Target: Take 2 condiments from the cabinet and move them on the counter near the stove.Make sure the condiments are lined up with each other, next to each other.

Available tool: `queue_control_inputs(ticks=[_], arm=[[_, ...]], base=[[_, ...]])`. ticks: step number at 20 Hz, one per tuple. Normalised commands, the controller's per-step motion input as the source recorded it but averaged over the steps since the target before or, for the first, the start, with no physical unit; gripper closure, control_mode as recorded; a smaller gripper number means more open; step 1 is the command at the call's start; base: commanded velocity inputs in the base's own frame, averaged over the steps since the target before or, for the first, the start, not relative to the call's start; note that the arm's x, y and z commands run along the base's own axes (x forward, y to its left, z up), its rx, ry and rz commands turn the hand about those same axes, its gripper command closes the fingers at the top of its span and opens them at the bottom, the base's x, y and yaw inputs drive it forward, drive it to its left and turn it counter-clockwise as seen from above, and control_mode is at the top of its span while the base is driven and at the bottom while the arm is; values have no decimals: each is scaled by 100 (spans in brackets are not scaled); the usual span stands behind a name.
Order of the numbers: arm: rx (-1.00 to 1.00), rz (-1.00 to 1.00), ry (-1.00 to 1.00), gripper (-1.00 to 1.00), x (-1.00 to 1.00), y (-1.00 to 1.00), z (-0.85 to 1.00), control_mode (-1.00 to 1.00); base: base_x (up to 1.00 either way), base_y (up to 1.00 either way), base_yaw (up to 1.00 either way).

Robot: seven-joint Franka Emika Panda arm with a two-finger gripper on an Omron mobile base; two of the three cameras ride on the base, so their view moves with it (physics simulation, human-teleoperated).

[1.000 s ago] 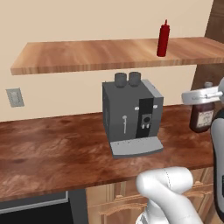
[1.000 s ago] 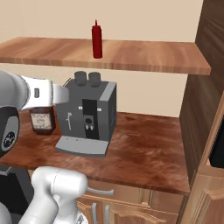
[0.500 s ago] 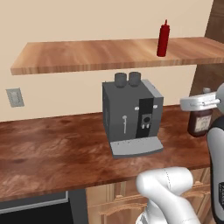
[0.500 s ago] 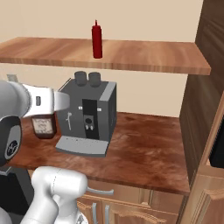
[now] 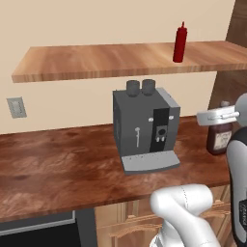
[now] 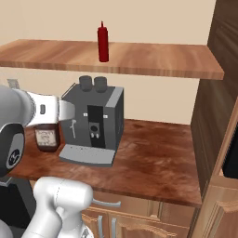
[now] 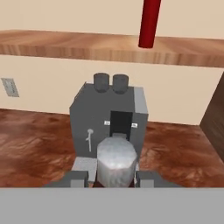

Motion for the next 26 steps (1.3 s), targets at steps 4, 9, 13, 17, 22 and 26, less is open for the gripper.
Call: queue_control_inputs(ticks=[4,9,13,17,22,26], arm=[[0,1,2,100,-3,0,0,100],[0,0,0,100,0,0,0,100],[0,0,0,100,0,0,0,100],[0,0,0,100,0,0,0,100],[0,0,0,100,0,0,0,100],[0,0,0,100,0,0,0,100]], base=[[-10,4,1],[-26,10,6],[-5,38,32],[0,58,58],[-22,59,70],[-31,64,73]])
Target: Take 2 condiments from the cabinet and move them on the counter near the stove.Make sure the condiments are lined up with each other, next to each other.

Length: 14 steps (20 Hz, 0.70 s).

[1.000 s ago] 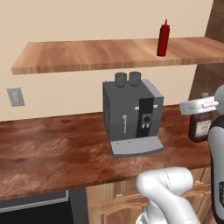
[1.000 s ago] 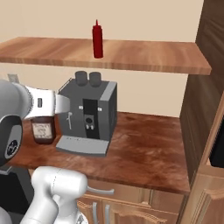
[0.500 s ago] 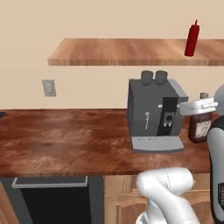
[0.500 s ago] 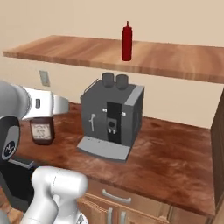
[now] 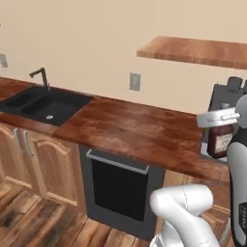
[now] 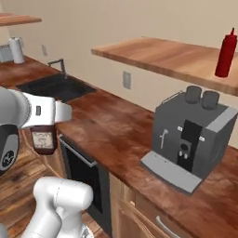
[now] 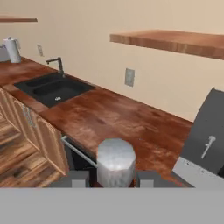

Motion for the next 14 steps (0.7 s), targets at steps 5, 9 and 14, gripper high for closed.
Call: queue_control_inputs(ticks=[5,9,14], arm=[[0,0,0,100,0,0,0,100],[0,0,0,100,0,0,0,100],[0,0,0,100,0,0,0,100]], base=[[-36,74,73],[-33,75,72],[-18,61,62]])
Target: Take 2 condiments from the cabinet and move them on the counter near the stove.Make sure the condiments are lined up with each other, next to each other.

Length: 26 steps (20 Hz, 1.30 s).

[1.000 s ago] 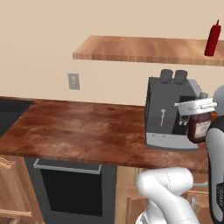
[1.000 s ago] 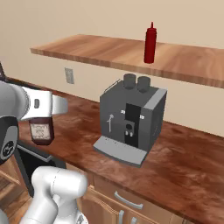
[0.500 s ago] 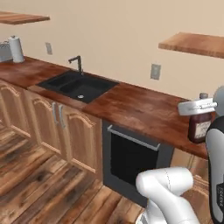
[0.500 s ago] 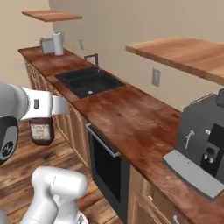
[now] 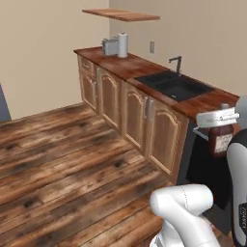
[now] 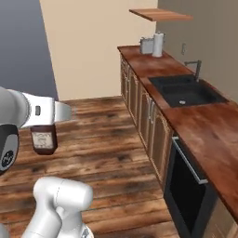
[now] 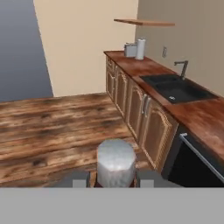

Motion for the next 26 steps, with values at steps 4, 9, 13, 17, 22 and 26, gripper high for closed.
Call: queue_control_inputs(ticks=[4,9,13,17,22,26], arm=[[0,0,0,100,0,0,0,100],[0,0,0,100,0,0,0,100],[0,0,0,100,0,0,0,100],[0,0,0,100,0,0,0,100],[0,0,0,100,0,0,0,100],[0,0,0,100,0,0,0,100]], base=[[-13,55,63],[-1,54,62],[0,53,56],[18,55,55],[68,27,45],[100,0,10]])
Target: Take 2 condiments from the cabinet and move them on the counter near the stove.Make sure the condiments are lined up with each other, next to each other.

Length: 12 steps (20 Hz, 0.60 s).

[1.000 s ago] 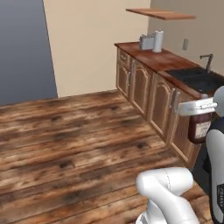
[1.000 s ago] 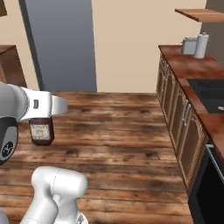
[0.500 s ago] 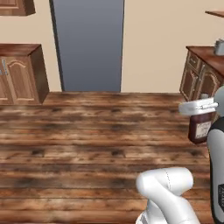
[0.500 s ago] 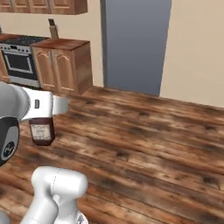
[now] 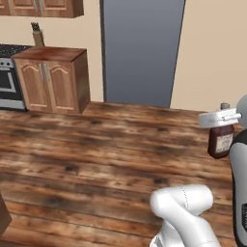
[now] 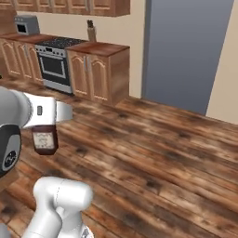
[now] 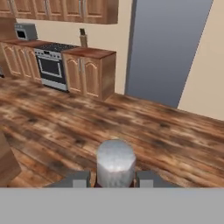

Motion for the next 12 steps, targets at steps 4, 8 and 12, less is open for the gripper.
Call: queue_control_inputs(ticks=[4,8,12], arm=[[0,0,0,100,0,0,0,100],[0,0,0,100,0,0,0,100],[0,0,0,100,0,0,0,100]], base=[[100,0,15],[100,12,15],[100,45,30]])
